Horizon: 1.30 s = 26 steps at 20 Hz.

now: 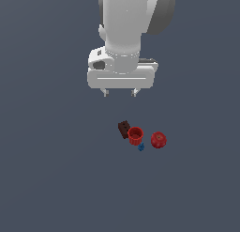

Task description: Pick up a designated object from a clutter of objects.

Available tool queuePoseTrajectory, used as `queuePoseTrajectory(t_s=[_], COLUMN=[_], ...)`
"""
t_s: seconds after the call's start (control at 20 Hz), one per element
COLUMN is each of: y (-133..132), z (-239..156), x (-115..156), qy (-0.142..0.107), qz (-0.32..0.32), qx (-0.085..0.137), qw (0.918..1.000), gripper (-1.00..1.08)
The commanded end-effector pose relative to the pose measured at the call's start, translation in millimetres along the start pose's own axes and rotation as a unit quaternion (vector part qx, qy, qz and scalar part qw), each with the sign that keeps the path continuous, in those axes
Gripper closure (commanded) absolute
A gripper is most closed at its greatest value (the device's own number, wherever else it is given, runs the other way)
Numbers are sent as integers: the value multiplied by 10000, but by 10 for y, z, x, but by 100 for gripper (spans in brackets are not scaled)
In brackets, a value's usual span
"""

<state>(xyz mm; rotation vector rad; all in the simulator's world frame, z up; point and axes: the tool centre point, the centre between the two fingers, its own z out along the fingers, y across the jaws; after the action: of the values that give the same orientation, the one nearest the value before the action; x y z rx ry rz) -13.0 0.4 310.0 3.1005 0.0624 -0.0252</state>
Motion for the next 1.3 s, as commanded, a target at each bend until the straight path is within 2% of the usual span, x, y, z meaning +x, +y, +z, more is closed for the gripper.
queuePoseTrajectory(t_s=[0.0,0.55,0.9,1.25], y=[0,249,205,70], z=[0,-8,41,257], x=[0,-9,29,182], qy=[0,-38,-32,-17], qz=[0,403,444,714], qx=[0,15,17,32], qw=[10000,9992,9990,9974], gripper=[-92,-92,-92,-92])
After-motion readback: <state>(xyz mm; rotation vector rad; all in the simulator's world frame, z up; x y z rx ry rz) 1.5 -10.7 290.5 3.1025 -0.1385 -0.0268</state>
